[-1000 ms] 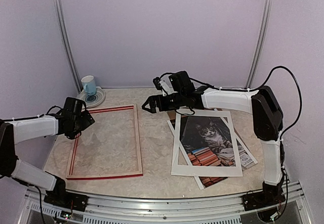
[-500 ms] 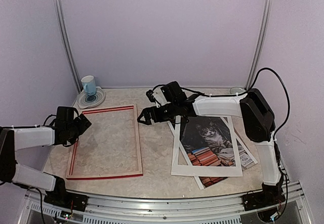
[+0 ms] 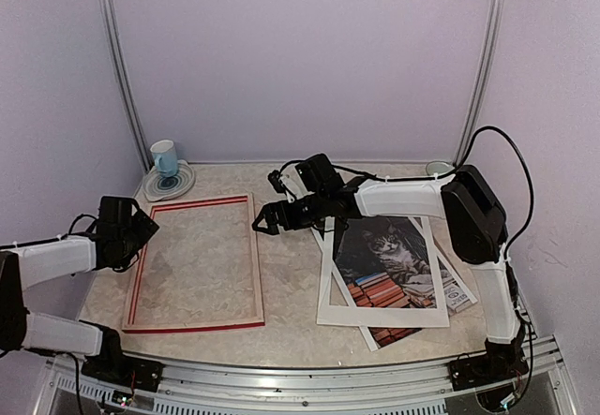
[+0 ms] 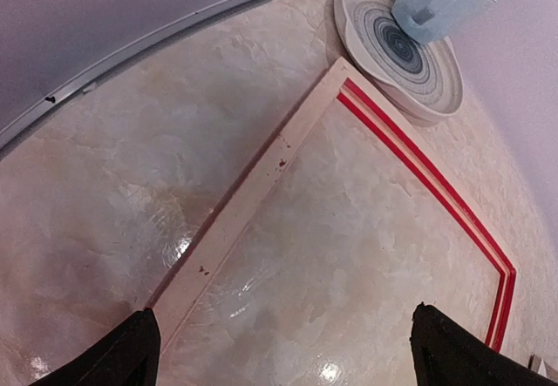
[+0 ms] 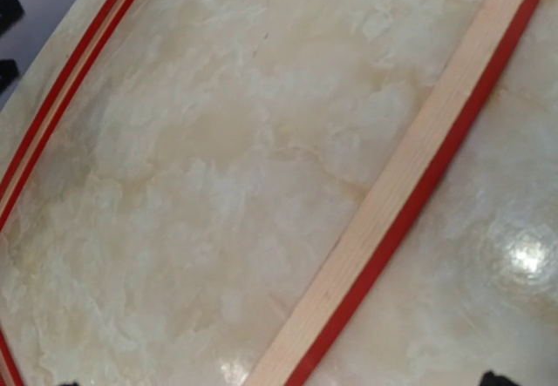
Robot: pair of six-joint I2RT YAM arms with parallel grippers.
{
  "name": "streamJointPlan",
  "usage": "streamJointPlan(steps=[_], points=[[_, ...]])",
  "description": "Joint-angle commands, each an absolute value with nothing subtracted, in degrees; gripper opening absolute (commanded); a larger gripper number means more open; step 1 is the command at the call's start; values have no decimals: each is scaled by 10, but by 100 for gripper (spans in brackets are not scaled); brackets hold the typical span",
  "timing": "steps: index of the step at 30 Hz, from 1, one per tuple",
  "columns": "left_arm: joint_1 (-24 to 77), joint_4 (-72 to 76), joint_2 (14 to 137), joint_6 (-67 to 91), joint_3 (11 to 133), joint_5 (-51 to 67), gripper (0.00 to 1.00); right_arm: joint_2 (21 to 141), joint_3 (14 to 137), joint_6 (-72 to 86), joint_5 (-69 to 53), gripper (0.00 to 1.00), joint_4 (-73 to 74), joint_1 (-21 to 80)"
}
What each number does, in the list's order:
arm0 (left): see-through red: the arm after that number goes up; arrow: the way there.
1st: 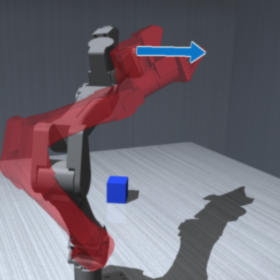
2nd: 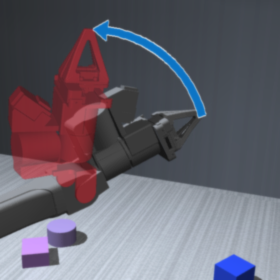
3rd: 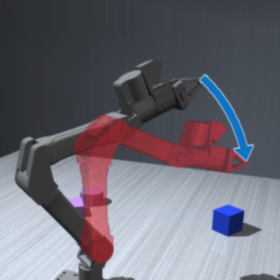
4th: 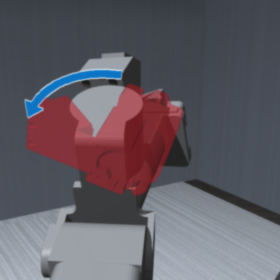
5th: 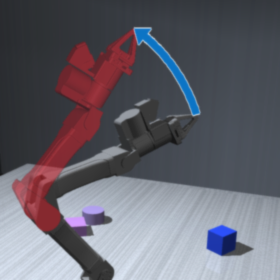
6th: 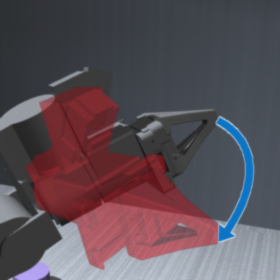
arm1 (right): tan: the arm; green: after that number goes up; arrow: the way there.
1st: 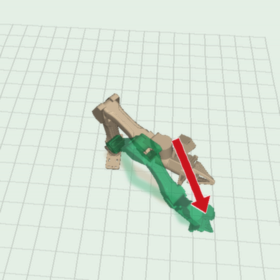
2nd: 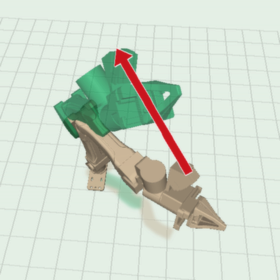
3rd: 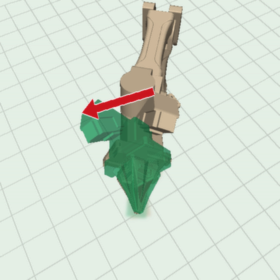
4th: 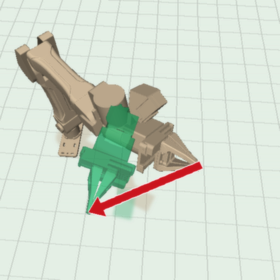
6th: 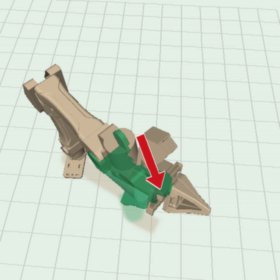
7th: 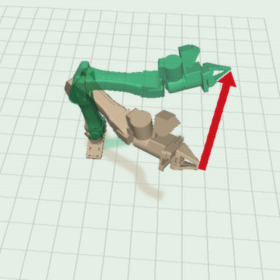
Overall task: Put the photo into the frame
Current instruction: Adjust the frame body at the center of the board.
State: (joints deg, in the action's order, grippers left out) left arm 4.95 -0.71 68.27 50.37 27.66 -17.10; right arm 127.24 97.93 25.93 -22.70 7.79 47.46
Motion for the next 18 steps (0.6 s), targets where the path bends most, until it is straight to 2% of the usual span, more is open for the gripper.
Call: streamJointPlan(steps=[1,6,18], points=[[53,-79,658,523,308,-269,99,1289,989,265,-241,99,66,482],[51,-131,692,539,331,-296,99,1293,993,266,-245,99,62,484],[43,-122,771,544,340,-291,99,1303,992,268,-257,99,57,487]])
